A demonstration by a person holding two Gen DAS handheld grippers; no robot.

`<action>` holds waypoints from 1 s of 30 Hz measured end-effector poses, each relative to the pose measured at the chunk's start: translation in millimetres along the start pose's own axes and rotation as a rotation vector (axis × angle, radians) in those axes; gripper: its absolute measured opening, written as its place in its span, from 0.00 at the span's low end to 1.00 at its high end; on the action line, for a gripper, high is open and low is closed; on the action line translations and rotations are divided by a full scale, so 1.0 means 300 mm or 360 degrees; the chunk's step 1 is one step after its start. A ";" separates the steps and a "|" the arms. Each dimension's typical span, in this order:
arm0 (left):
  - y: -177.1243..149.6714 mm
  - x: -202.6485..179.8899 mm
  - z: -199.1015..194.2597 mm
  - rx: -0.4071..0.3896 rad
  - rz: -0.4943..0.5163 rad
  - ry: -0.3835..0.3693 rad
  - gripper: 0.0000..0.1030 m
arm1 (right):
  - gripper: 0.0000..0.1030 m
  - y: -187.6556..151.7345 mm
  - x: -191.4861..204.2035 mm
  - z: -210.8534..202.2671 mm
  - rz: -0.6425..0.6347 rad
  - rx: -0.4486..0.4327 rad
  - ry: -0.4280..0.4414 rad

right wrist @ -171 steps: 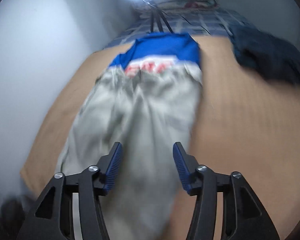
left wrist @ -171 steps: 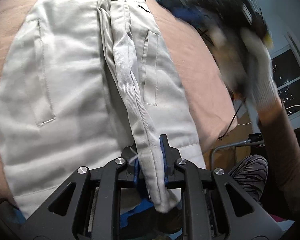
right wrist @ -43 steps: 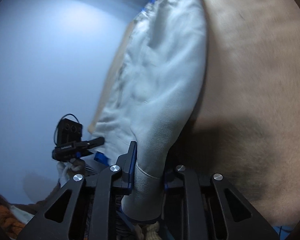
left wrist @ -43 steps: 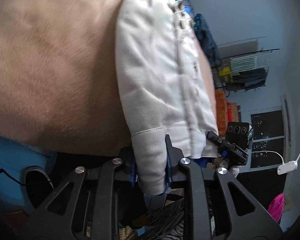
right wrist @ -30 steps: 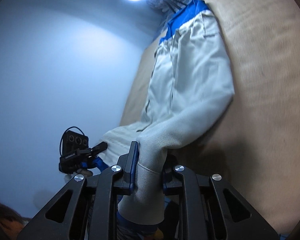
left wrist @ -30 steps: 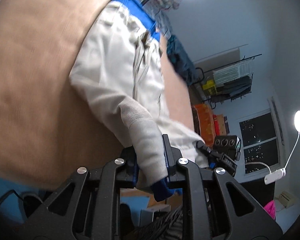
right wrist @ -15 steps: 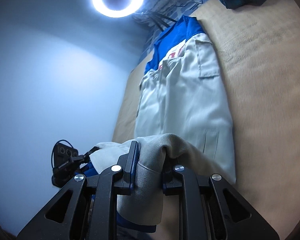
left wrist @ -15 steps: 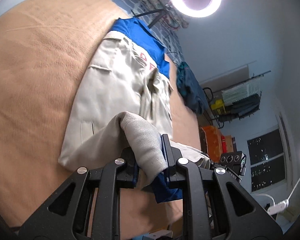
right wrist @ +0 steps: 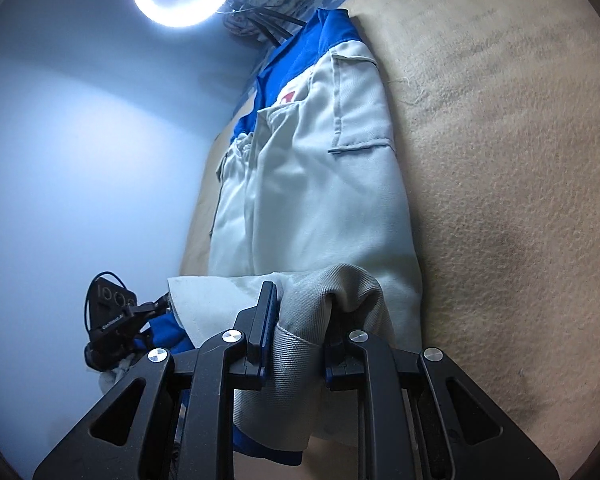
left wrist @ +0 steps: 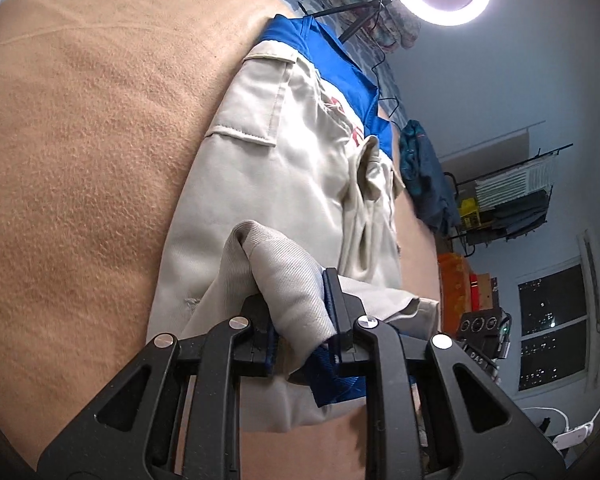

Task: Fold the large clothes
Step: 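Lift the hem with both tools and fold it over toward the blue collar, then lay the hem down on the jacket and open both tools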

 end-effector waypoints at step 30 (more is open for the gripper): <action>-0.060 -0.185 -0.054 -0.0073 0.0655 0.0281 0.49 | 0.39 -0.076 0.232 -0.018 -0.0730 0.0019 -0.0158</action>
Point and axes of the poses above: each gripper's, at about its wrist camera, not at the fingertips, and z roughly the way its jaws point, x to its left, y to its top, the point moved 5 cm from there along z, roughly the way its jaws point, and after that the axes turned 8 degrees about z, right-handed, at the moved point
